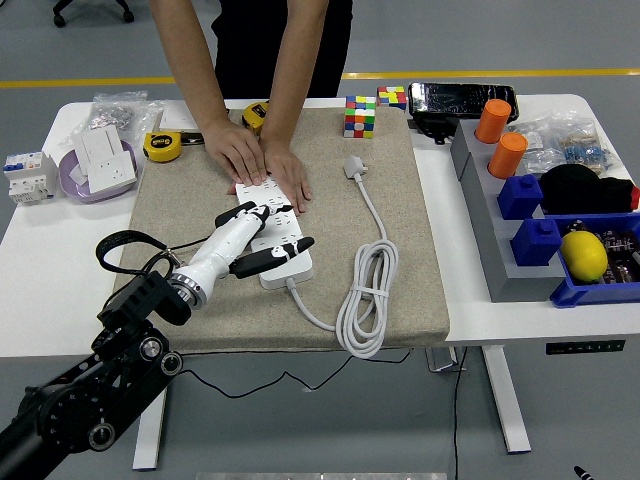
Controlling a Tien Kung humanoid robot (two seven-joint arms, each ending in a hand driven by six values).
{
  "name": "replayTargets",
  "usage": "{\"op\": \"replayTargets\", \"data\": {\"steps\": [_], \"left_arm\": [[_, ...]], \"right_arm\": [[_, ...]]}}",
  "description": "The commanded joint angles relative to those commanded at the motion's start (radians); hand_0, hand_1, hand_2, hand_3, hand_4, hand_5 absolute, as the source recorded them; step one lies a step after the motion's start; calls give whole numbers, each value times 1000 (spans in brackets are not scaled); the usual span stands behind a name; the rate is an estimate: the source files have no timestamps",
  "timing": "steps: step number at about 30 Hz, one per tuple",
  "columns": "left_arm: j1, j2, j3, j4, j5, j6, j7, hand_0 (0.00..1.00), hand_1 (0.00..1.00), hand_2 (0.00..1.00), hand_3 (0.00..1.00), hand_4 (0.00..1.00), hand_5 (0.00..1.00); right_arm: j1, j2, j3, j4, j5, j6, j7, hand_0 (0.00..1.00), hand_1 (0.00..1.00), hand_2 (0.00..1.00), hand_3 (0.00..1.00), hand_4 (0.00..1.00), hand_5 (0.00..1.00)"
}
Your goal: Pick up the plug,place it near the board,insert it into the board,press the button
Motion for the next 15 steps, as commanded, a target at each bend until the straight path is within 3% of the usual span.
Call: {"op": "replayTargets", "data": {"steps": [8, 15], "left_arm": [[-5, 1, 9, 12, 8, -13, 15, 998, 998, 947, 914, 998, 998], [-3, 2, -29, -27, 54, 12, 9, 998, 998, 946, 913, 998, 998]], "right_arm": [[1, -2, -1, 0, 1, 0, 0, 846, 756, 742, 774, 998, 917], [1, 0, -1, 0, 3, 0, 1, 846, 755, 742, 774, 998, 917]]}}
